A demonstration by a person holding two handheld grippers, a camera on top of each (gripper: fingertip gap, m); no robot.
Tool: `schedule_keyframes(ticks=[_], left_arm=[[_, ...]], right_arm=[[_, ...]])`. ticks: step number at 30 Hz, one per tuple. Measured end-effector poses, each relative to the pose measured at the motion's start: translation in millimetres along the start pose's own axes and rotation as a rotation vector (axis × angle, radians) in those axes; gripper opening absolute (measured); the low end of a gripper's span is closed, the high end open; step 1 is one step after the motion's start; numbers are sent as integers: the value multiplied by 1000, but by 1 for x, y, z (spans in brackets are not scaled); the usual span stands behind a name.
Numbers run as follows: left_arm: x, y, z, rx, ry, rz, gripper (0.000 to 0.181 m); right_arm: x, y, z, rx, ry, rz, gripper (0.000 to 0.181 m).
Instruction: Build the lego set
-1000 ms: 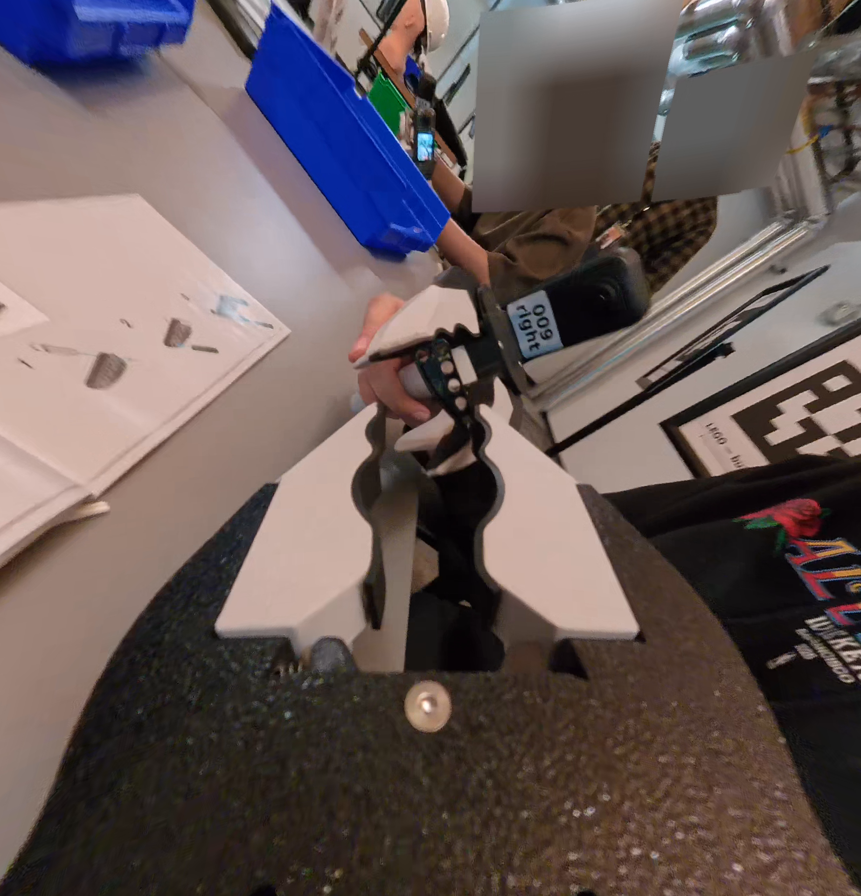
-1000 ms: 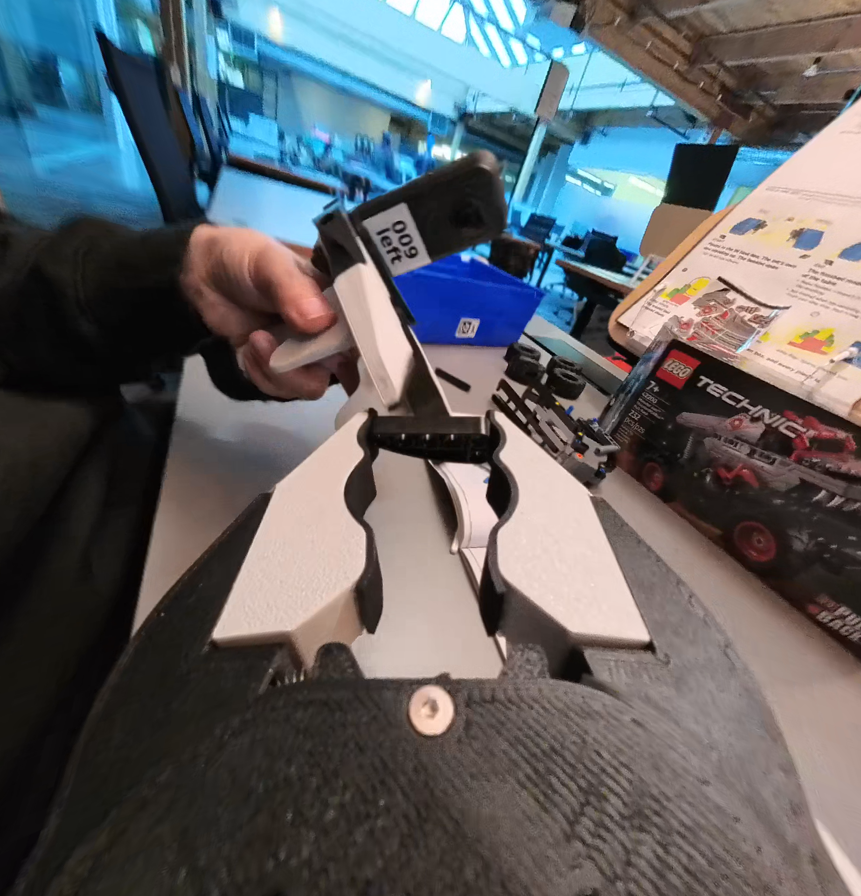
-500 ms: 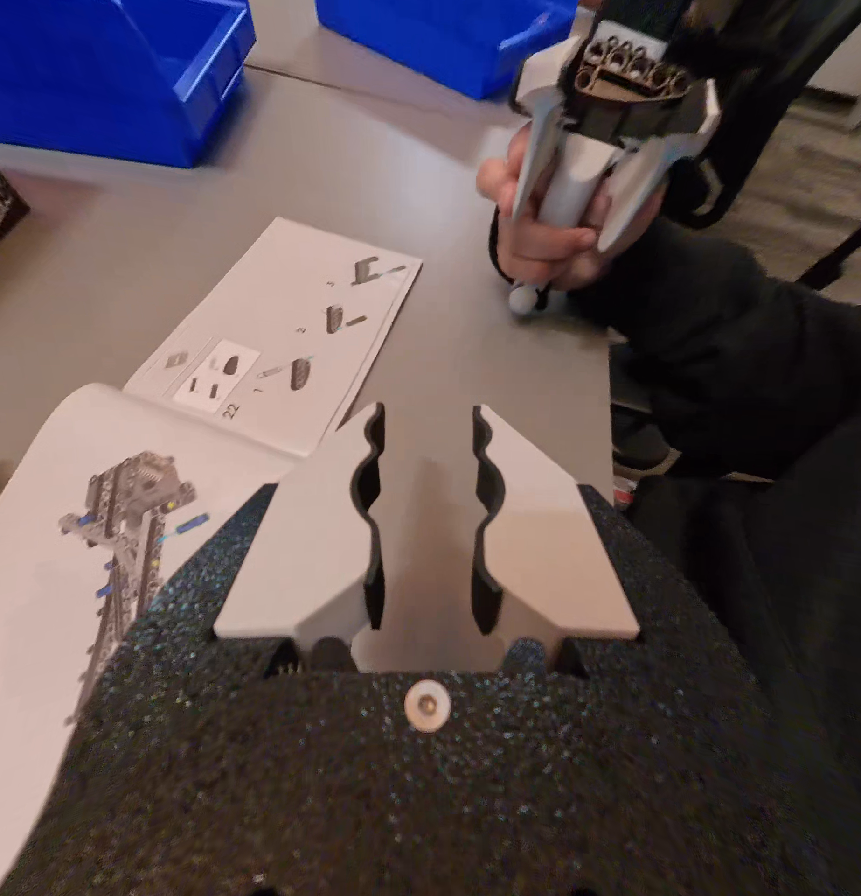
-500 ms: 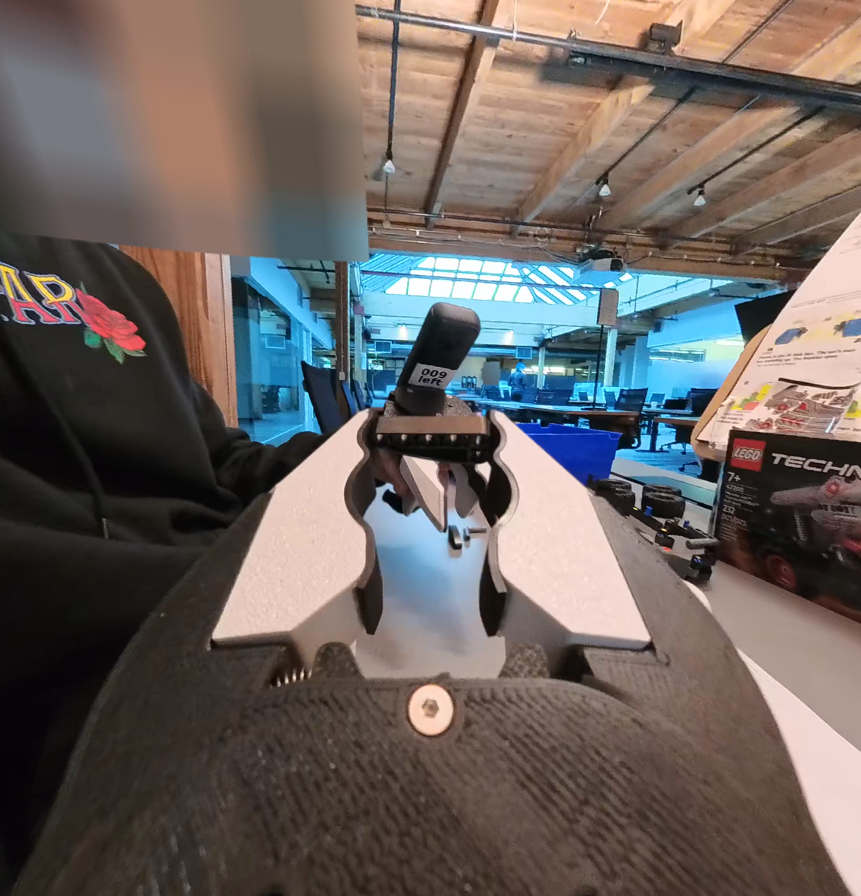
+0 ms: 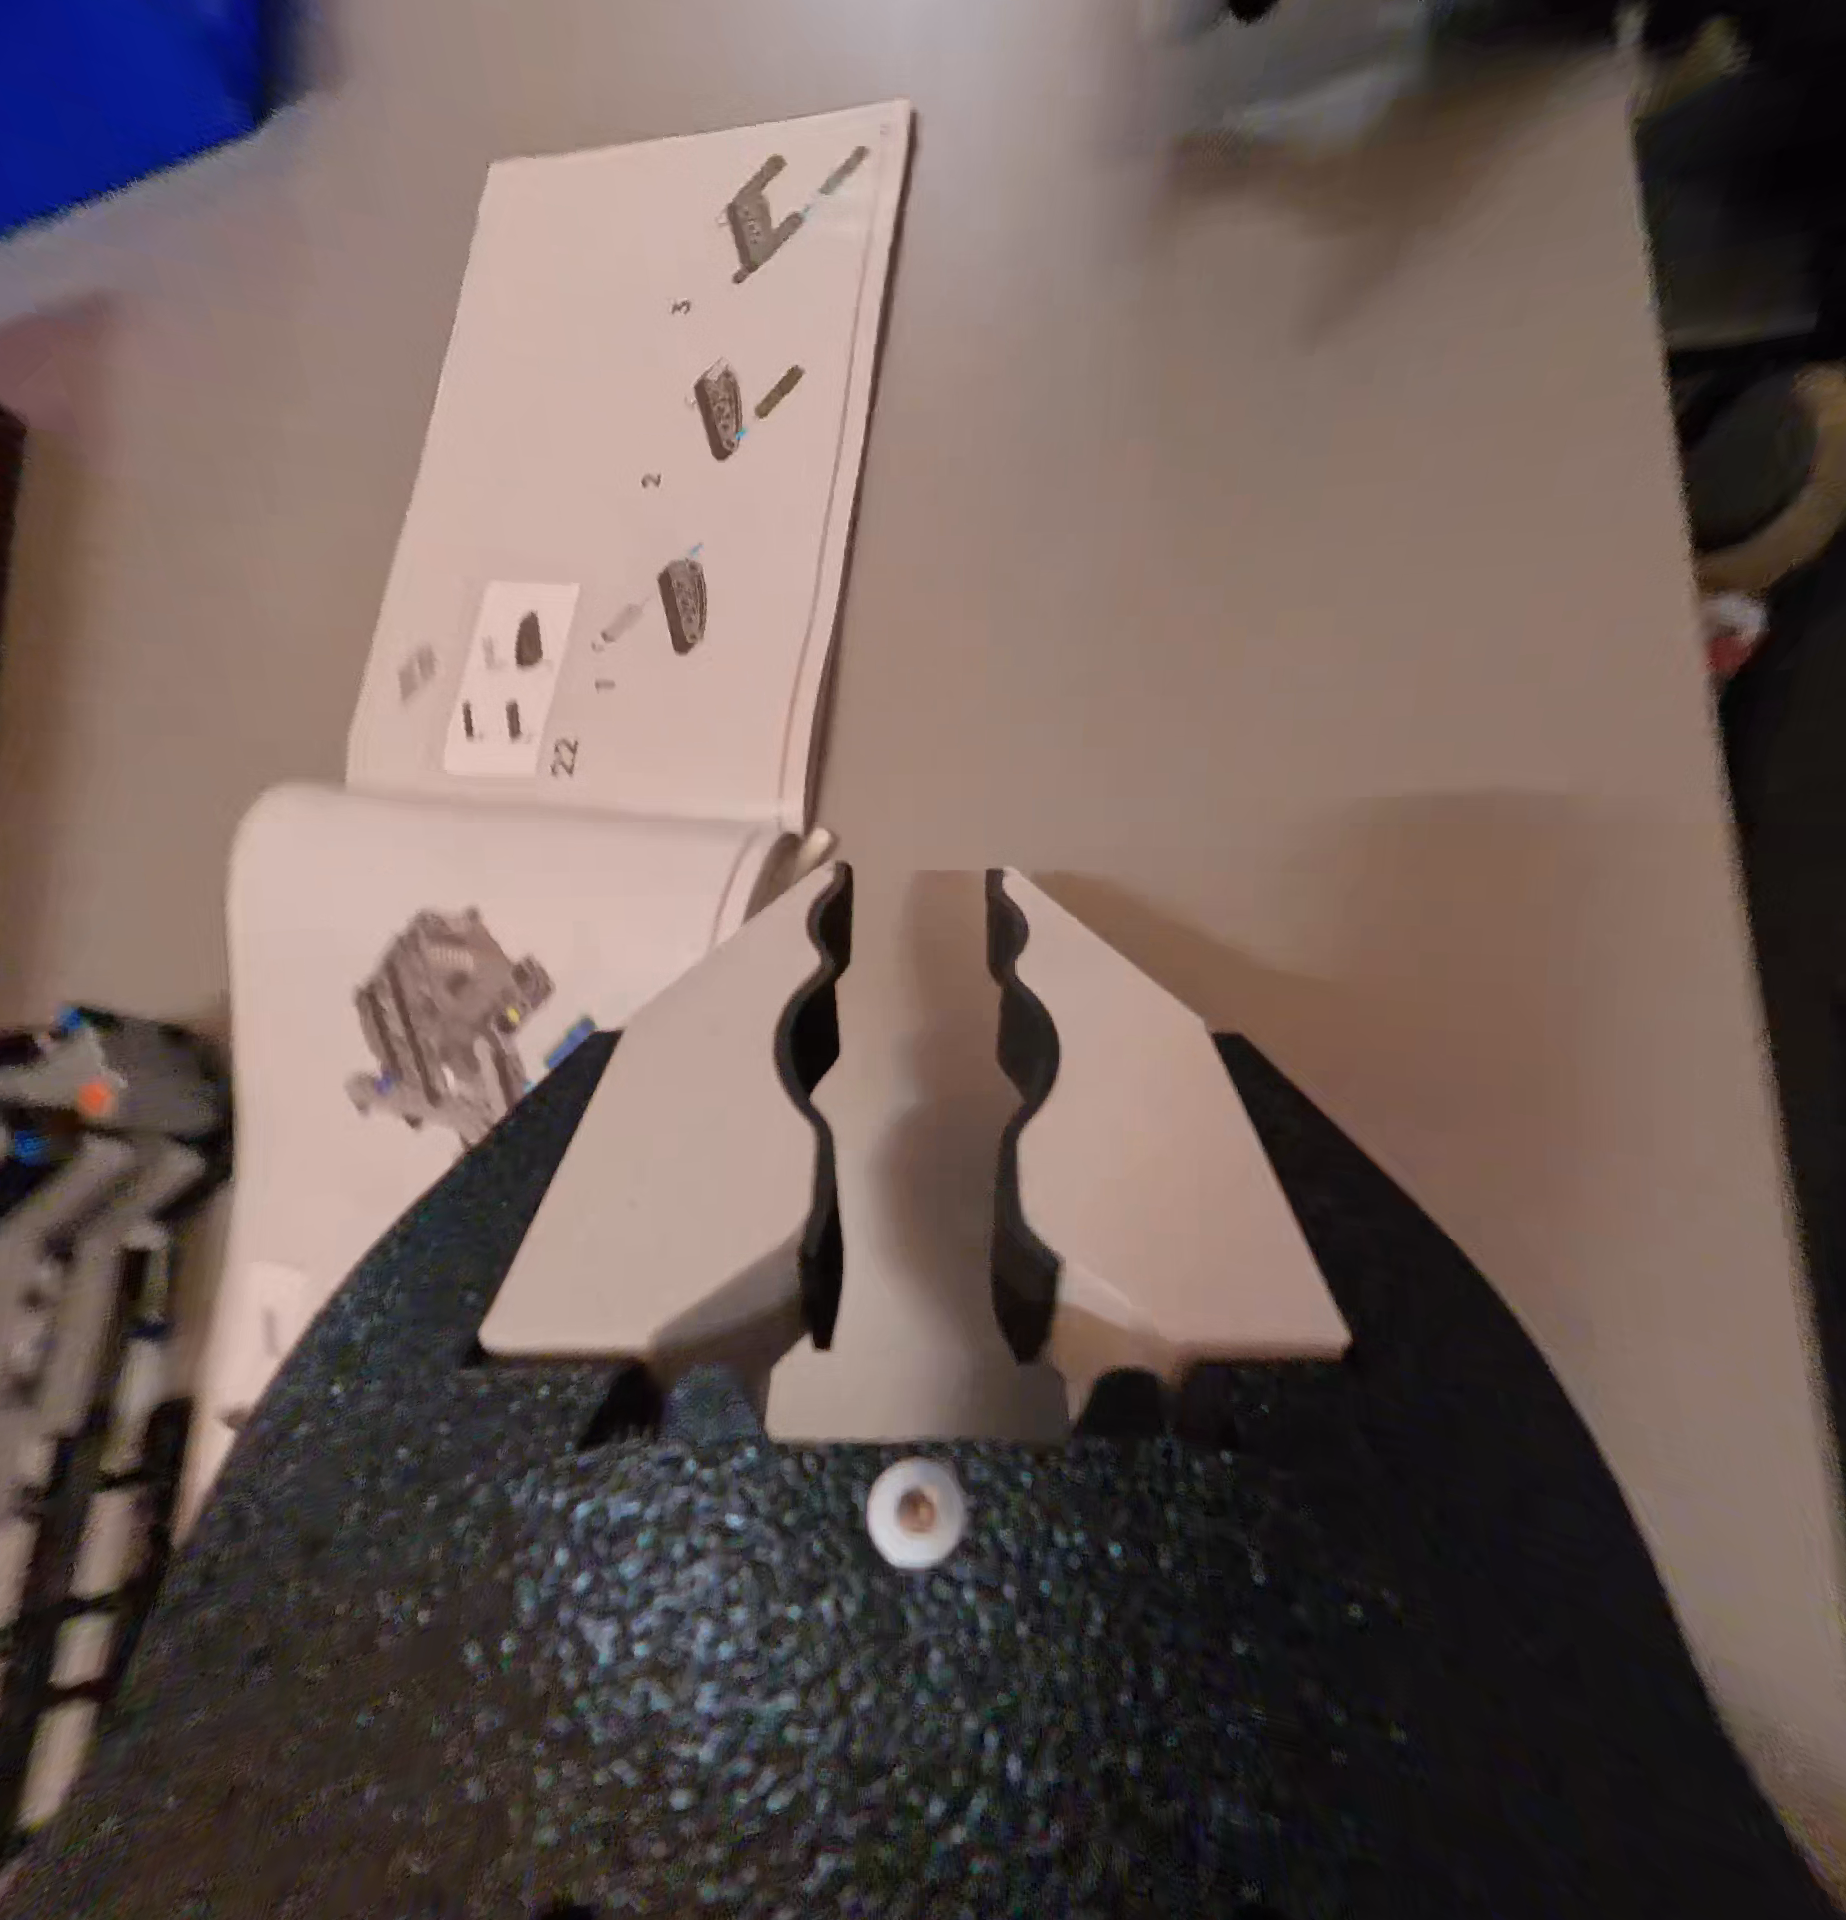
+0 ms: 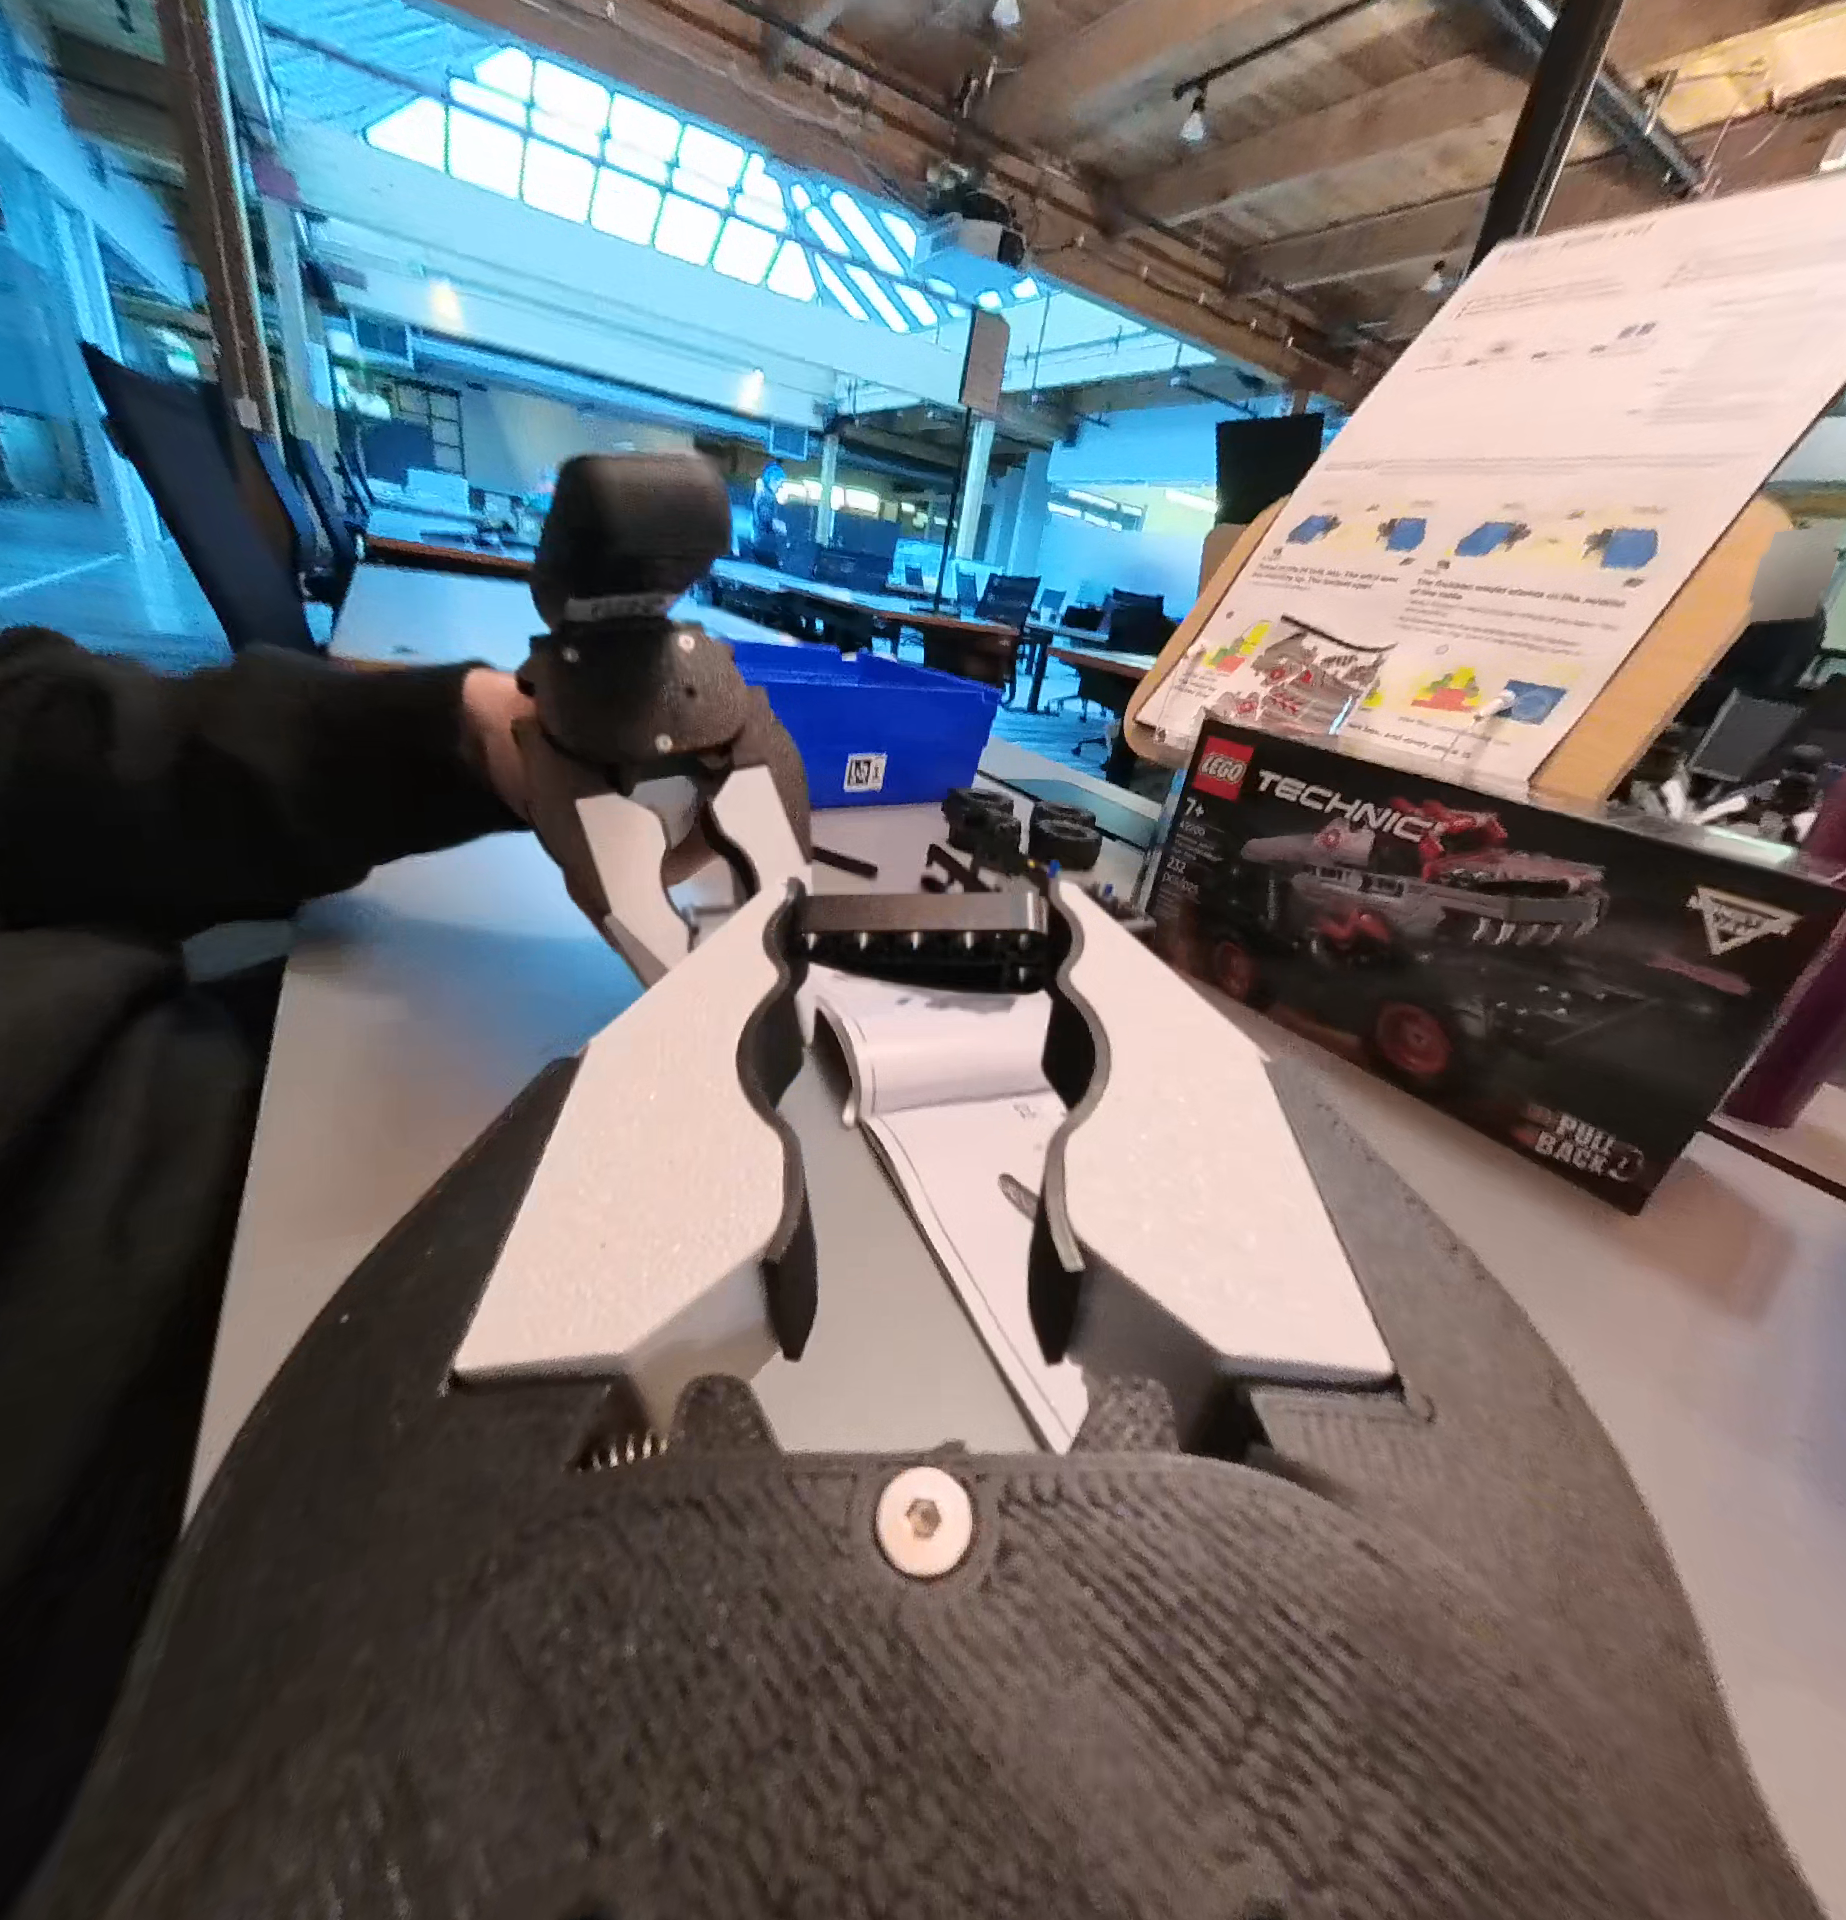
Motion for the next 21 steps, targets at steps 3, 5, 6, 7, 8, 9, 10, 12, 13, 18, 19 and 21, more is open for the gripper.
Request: schedule_keyframes(ticks=[3, 5, 6, 7, 8, 9, 10, 12, 13, 18, 19, 21], left_arm=[[-4, -14, 2, -83, -141, -24, 23], [-5, -22, 3, -126, -192, -29, 20], [-7, -24, 1, -127, -197, -42, 22], [-9, -26, 0, -131, -190, -47, 23], [-11, -27, -1, -135, -176, -46, 24], [-14, -27, -1, -139, -158, -58, 26], [-18, -28, 0, -146, -139, -79, 24], [-22, -28, 2, -136, -116, -73, 21], [-26, -29, 3, -133, -116, -90, 18], [-31, -26, 1, -95, -104, -125, 22], [-26, -24, 1, -83, -113, -102, 22], [-16, -19, 1, -71, -149, -44, 22]], right_arm=[[-1, 1, 10, -56, 18, -3, 43], [-1, 2, 9, -43, 8, -11, 43], [-1, 2, 9, -38, 2, -13, 43], [0, 3, 9, -37, 4, -8, 42], [-1, 3, 11, -39, 1, -15, 43], [-1, 3, 12, -42, -3, -19, 43], [-1, 3, 12, -42, -3, -18, 42], [-2, 1, 13, -45, -9, -29, 42], [-2, 1, 13, -44, -5, -26, 42], [-1, 1, 13, -38, -3, -17, 42], [-1, 1, 12, -36, -4, -19, 43], [-1, 1, 12, -34, -7, -22, 43]])
Point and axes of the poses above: each gripper's, where its closed fingertips meet, y back along the fingers, z out of its underside, x = y × z across the jaws, the point moved 2 cm from there along y, back along the fingers, and after that the axes turned 1 degree about x, right-handed, at the moved point
